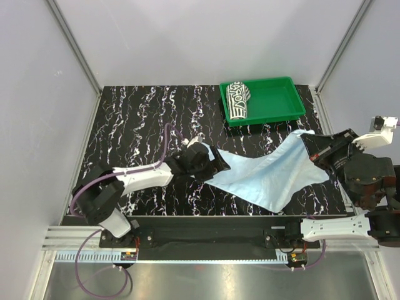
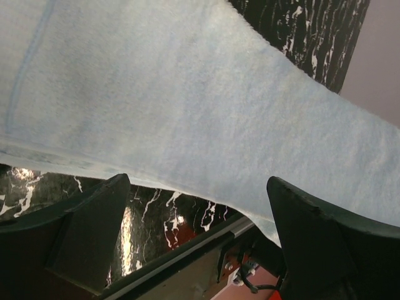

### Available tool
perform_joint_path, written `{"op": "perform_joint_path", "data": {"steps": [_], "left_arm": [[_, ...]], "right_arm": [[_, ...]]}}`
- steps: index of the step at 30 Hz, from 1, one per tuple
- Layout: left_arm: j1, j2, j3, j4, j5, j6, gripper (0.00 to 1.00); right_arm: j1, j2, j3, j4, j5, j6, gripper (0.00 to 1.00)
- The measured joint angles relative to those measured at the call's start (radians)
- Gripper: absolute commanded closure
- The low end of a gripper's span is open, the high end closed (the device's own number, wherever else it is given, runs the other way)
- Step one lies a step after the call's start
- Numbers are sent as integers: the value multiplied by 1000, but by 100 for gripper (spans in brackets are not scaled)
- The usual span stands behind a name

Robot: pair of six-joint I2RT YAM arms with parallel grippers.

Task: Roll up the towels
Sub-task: Flatten the towel

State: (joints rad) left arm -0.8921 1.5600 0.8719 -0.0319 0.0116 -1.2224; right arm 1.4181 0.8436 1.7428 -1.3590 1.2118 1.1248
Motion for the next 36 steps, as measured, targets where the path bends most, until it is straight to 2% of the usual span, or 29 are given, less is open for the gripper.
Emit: {"op": "perform_joint_path", "data": {"steps": [5, 13, 22, 28, 36], "left_arm": [[-12, 69, 3, 24, 4, -21, 1], [-47, 87, 14, 63, 16, -68, 1], [-50, 112, 26, 87, 15, -82, 1], [-56, 156, 34, 113, 1, -104, 1], [-83, 266, 135, 131, -9, -125, 1]], "right_arm": [[0, -22, -2, 0, 2, -6, 100], [0, -35, -2, 7, 13, -32, 100], [0, -149, -12, 145, 39, -139, 100], [0, -158, -28, 188, 45, -163, 100], [0, -159, -48, 222, 45, -182, 100]]}}
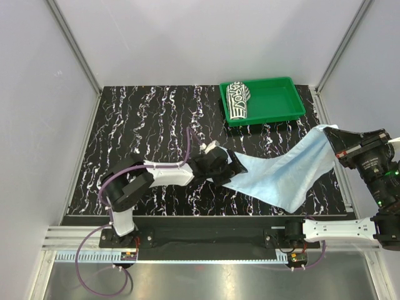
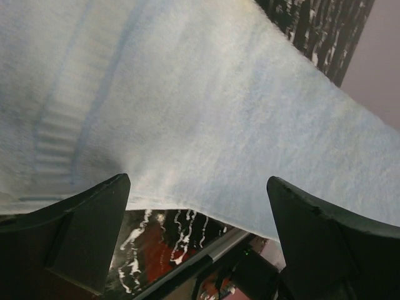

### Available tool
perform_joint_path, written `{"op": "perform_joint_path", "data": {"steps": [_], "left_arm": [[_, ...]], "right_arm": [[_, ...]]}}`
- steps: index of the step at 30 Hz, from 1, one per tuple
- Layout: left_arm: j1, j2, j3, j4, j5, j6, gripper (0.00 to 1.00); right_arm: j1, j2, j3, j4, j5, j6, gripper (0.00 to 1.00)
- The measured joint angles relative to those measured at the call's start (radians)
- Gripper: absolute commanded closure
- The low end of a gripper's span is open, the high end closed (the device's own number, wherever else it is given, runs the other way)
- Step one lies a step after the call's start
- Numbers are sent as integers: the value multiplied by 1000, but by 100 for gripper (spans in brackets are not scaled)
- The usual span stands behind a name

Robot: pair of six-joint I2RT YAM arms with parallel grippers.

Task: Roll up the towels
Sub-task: Flatten the towel

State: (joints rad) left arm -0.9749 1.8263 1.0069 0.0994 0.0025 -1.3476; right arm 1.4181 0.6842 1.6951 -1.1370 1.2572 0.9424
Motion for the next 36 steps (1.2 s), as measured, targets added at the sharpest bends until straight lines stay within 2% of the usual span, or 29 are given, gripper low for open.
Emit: {"op": "perform_joint_path", "data": {"steps": [7, 15, 19, 27, 30, 32, 36], "left_arm": [[-74, -33, 25, -16, -67, 55, 1], [-124, -225, -47, 136, -194, 404, 1], [-135, -241, -85, 239, -177, 568, 1], [-150, -199, -84, 287, -68, 847, 1], [-151, -171, -66, 290, -29, 909, 3], [-151, -152, -51, 287, -10, 943, 10], [-153, -85, 7, 278, 8, 999, 12]], "right_arm": [[0, 2, 12, 40, 11, -56, 100], [0, 29, 71, 72, 26, -117, 100], [0, 35, 72, 77, 27, -134, 100], [0, 45, 77, 78, 27, -145, 100], [0, 45, 83, 78, 27, -146, 100], [0, 45, 87, 78, 27, -147, 100], [0, 45, 92, 78, 27, -147, 100]]}}
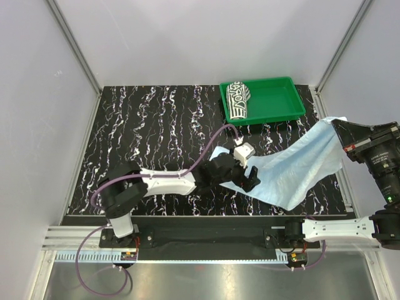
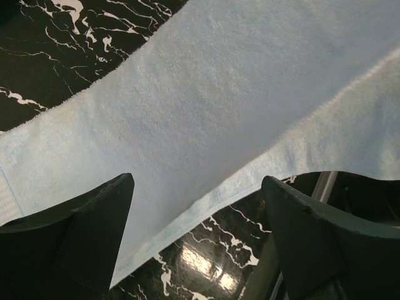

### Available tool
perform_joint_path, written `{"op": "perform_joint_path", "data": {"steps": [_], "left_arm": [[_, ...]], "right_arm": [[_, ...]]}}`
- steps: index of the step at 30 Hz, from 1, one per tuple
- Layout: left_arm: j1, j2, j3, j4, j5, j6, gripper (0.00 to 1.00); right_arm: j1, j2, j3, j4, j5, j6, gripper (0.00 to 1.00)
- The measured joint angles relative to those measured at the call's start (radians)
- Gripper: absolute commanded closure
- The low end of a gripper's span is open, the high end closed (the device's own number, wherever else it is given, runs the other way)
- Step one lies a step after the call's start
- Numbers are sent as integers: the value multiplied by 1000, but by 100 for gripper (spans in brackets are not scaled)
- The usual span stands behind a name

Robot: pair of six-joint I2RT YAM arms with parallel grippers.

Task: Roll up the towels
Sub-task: Flatten the towel

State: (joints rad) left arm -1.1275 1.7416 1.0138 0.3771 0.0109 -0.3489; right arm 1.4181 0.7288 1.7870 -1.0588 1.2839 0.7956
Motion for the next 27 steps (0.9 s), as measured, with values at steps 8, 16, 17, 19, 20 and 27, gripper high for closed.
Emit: {"op": "perform_joint_path", "data": {"steps": [8, 16, 17, 19, 20, 27], "left_arm": [[5, 193, 137, -102, -79, 95, 68], [124, 159, 63, -172, -150, 132, 100], [144, 125, 36, -186, -156, 139, 100], [184, 33, 2, -245, -183, 159, 100], [196, -20, -5, -282, -205, 172, 100], [194, -462, 24, -605, -372, 264, 100]], "right_arm": [[0, -18, -1, -10, -2, 13, 100], [0, -45, 16, -71, -2, 51, 100], [0, -47, 19, -76, -2, 51, 100], [0, -51, 19, -87, -2, 51, 100], [0, -54, 17, -86, -1, 50, 100], [0, -101, -27, -68, -10, 63, 100]]}}
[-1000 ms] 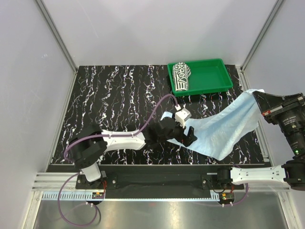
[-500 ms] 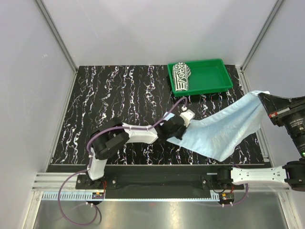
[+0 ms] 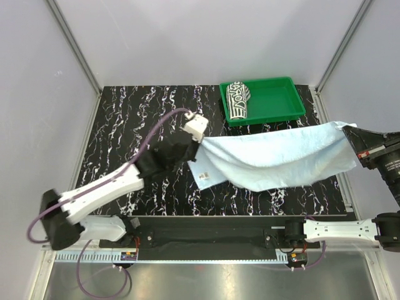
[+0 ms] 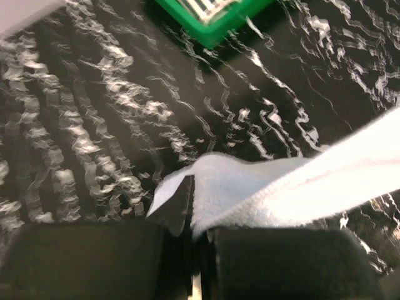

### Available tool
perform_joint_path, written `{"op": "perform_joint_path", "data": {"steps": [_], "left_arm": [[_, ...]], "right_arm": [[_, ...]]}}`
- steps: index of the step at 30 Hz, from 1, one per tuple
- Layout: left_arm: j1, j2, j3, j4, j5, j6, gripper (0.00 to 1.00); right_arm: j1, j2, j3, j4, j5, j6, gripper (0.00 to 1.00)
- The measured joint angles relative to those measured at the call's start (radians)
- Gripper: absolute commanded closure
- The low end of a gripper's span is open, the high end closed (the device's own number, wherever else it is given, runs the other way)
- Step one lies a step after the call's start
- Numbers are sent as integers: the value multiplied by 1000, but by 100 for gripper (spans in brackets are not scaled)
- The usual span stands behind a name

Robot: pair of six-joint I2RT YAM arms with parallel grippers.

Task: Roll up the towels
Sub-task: Flatten the towel

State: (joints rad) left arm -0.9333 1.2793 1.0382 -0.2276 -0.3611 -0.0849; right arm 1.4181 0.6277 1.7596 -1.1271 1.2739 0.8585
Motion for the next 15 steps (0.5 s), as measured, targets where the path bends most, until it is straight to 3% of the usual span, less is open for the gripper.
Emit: {"op": "perform_joint_path", "data": {"steps": [8, 15], "left_arm": [[-2, -281, 300, -508, -130, 2, 95], [-2, -301, 481, -792, -176, 20, 87]], "right_arm": [[0, -6, -72, -78, -64, 120, 100], [0, 57, -96, -187, -51, 245, 100]]}}
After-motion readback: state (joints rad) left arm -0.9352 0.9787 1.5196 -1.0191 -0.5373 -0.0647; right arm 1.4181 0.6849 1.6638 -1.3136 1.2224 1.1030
